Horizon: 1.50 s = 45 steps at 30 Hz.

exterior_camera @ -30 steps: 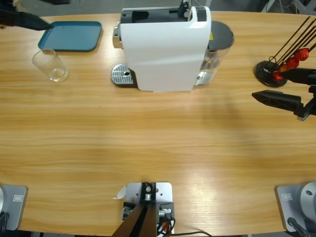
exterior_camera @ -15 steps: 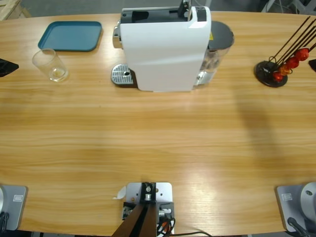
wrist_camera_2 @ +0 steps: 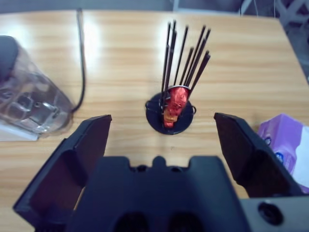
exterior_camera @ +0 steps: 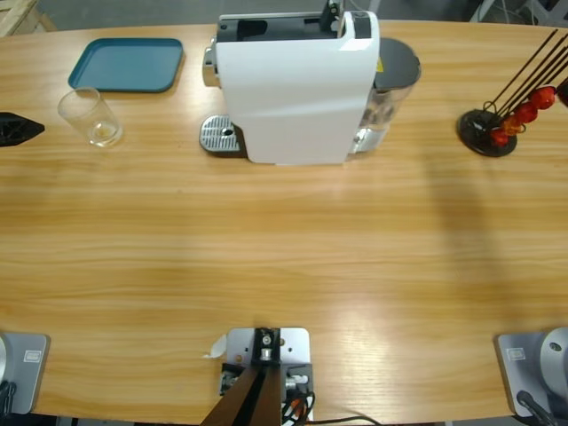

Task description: Pour coffee

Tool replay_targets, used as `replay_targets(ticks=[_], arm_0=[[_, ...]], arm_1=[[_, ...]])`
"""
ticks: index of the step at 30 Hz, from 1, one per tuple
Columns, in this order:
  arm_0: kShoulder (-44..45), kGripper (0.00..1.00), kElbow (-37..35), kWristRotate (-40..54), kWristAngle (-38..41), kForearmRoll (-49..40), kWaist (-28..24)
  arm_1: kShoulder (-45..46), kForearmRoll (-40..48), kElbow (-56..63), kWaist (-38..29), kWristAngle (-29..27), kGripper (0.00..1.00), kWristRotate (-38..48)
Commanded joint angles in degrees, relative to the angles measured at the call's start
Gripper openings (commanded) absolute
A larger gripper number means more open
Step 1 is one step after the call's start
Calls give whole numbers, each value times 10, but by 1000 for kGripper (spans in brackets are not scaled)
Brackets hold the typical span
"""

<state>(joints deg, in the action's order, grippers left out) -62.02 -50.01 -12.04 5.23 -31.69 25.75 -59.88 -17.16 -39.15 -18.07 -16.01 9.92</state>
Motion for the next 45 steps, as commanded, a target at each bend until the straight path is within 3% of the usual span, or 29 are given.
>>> replay_targets(ticks=[1, 10, 31, 39, 42, 45], arm_0=[[-22, 826, 9, 2, -3, 3, 6], [-36, 822, 9, 2, -3, 9, 8], [-35, 822, 10, 2, -3, 10, 9], [-30, 821, 11, 2, -4, 9, 9], [-29, 821, 11, 2, -5, 9, 9], [-28, 822, 11, 2, -5, 8, 9]], arm_1=[[-77, 28, 7, 93, 79, 797, 11], [-126, 64, 16, 144, 131, 757, 21], [-182, 95, 17, 167, 132, 752, 28], [-188, 95, 18, 174, 124, 627, 28], [-191, 95, 17, 178, 124, 505, 28], [-196, 95, 16, 179, 128, 503, 28]])
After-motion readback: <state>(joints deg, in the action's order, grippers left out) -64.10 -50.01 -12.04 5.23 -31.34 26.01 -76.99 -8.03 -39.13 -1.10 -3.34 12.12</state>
